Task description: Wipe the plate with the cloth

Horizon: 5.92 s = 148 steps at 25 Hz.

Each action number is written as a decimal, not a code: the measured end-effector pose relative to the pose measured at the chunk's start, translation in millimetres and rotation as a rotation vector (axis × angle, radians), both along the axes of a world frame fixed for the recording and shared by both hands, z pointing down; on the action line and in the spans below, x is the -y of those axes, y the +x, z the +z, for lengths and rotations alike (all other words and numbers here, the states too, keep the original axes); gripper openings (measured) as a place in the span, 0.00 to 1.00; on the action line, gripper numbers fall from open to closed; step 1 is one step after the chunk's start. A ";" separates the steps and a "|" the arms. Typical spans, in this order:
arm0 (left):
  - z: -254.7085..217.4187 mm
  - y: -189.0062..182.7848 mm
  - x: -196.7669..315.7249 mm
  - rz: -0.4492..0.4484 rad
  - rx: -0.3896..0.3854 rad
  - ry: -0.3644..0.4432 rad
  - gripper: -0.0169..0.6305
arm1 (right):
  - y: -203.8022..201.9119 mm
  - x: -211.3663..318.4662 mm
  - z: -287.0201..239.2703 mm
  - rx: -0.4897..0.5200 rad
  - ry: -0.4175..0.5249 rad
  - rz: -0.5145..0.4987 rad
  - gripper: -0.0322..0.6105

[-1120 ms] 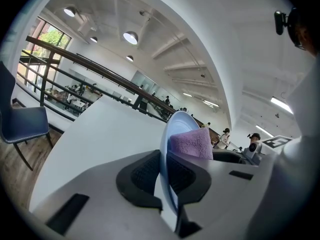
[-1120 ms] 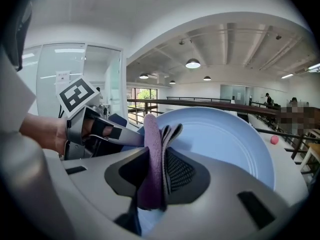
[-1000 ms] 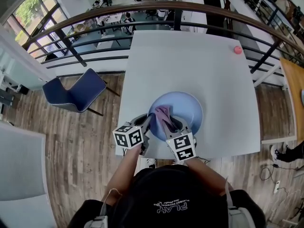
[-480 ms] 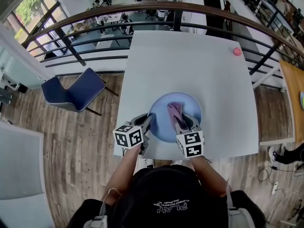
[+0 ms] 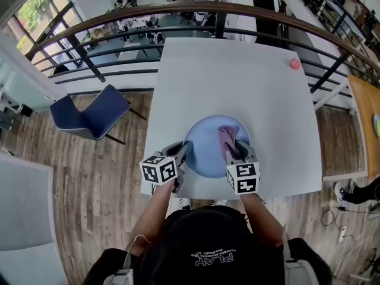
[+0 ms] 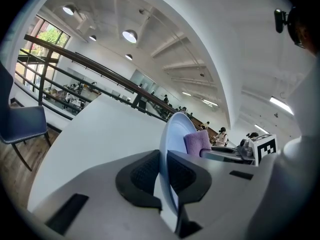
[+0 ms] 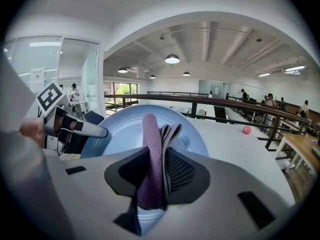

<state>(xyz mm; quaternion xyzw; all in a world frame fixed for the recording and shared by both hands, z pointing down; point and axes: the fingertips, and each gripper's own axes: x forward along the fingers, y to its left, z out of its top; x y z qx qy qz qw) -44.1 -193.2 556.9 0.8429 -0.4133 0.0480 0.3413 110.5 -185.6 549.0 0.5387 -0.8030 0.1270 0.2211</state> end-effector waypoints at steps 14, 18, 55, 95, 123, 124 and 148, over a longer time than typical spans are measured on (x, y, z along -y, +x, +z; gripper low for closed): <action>4.0 -1.2 4.5 -0.006 0.001 -0.012 0.08 | 41.9 11.1 7.0 -0.047 -0.014 0.083 0.21; 5.4 -2.6 7.1 -0.013 0.013 -0.010 0.08 | 34.3 7.7 1.6 -0.020 -0.007 0.082 0.21; 2.4 -7.8 14.1 -0.051 -0.010 -0.023 0.07 | -60.2 -42.2 29.7 0.040 -0.076 -0.189 0.21; 51.9 -8.2 2.4 -0.071 -0.027 -0.160 0.08 | 8.3 -10.1 6.5 0.080 0.071 -0.050 0.21; 174.4 5.5 -54.2 -0.109 0.016 -0.400 0.09 | 16.6 -41.6 90.9 0.101 -0.129 -0.083 0.21; 175.1 6.3 -53.9 -0.112 0.022 -0.399 0.09 | 16.9 -41.9 92.0 0.101 -0.132 -0.085 0.21; 179.1 -26.7 -68.2 -0.111 0.228 -0.364 0.28 | -19.5 -26.3 66.4 0.117 -0.087 -0.154 0.21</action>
